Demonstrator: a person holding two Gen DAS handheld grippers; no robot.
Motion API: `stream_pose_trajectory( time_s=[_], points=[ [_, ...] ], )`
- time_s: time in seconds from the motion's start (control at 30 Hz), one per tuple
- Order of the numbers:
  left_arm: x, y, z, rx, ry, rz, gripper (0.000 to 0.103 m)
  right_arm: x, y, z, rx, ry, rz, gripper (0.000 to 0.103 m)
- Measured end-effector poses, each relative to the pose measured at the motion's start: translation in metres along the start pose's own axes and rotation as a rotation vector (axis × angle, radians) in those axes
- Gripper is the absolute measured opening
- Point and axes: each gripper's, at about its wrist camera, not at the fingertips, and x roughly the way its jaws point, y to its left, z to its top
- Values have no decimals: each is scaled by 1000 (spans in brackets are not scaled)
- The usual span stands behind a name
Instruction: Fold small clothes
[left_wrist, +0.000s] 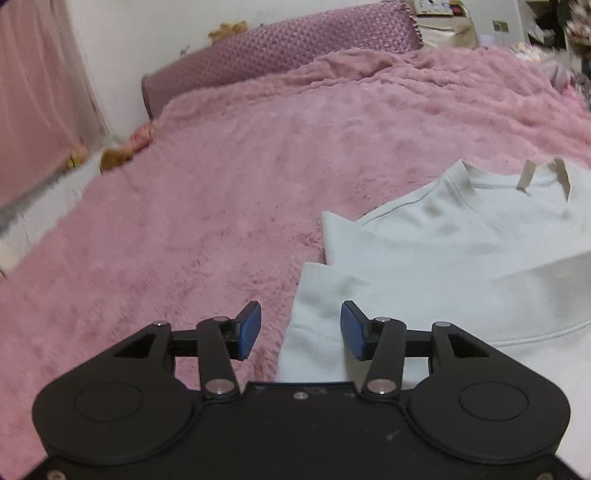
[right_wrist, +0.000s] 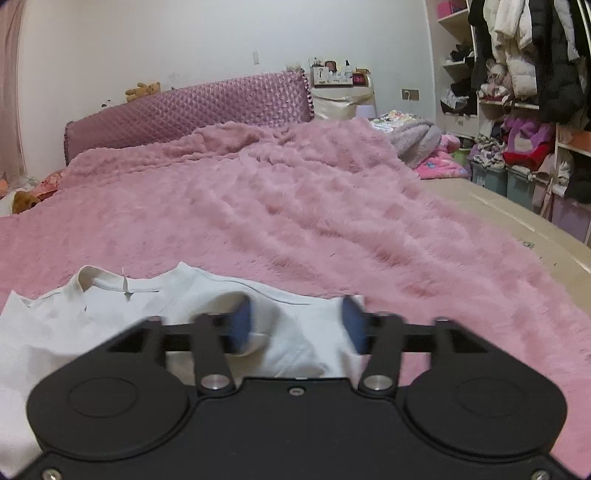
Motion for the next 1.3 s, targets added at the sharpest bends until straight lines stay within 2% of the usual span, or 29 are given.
stream_pose_trajectory(
  time_s=[0.07,0.1,0.27,0.3,0.33,0.37,0.4,0.43,0.47,0.53,0.63,0.77,0.8,0.83,0.87,0.9,0.93,1.07,1.1,1.2,1.3],
  points=[
    [3,2,1,-19,21,-16,52,-7,-6,-2,6,27,10,55],
    [5,2,0,-24,25,-19,52,-7,-8,-3,11,50,18,61],
    [15,-3,4,-46,55,-51,52,11,-5,-15,-4,182,56,68],
    [15,0,4,-59,35,-62,51,13,-3,-17,-18,190,56,68],
    [17,2,5,-67,35,-75,45,15,1,-19,-46,185,45,68],
    [19,3,6,-74,52,-90,44,15,5,-21,-70,183,37,66],
    [21,3,5,-84,65,-97,39,16,7,-22,-88,183,34,51],
    [22,4,5,-96,73,-112,17,17,8,-22,-87,190,32,39],
    [23,4,4,-102,83,-112,10,17,6,-22,-71,190,29,36],
    [23,3,4,-107,77,-92,9,13,-2,-19,-4,166,34,23],
    [16,8,8,-152,46,-94,8,7,-8,-17,70,126,47,21],
    [8,10,12,-187,-3,-87,7,0,3,-16,16,74,24,21],
    [4,9,15,-185,-23,-85,7,-1,5,-15,11,66,22,22],
    [0,8,16,-177,-49,-82,7,-1,5,-13,3,72,18,28],
    [-4,7,17,-166,-70,-80,7,1,6,-13,-16,87,9,34],
    [-8,4,17,-151,-93,-73,7,1,8,-15,-44,91,-6,47],
    [-9,3,17,-136,-98,-66,7,0,10,-16,-85,84,-24,50],
    [-5,4,15,-135,-87,-61,7,-16,9,-13,-180,10,-25,53],
    [-4,5,15,-147,-79,-65,7,-19,7,-12,-181,-8,-7,58],
    [-2,8,16,-163,-71,-67,8,-32,6,-13,-222,-48,114,58],
    [-2,7,15,-156,-64,-61,8,-43,11,-15,-290,-120,138,60]
  ],
)
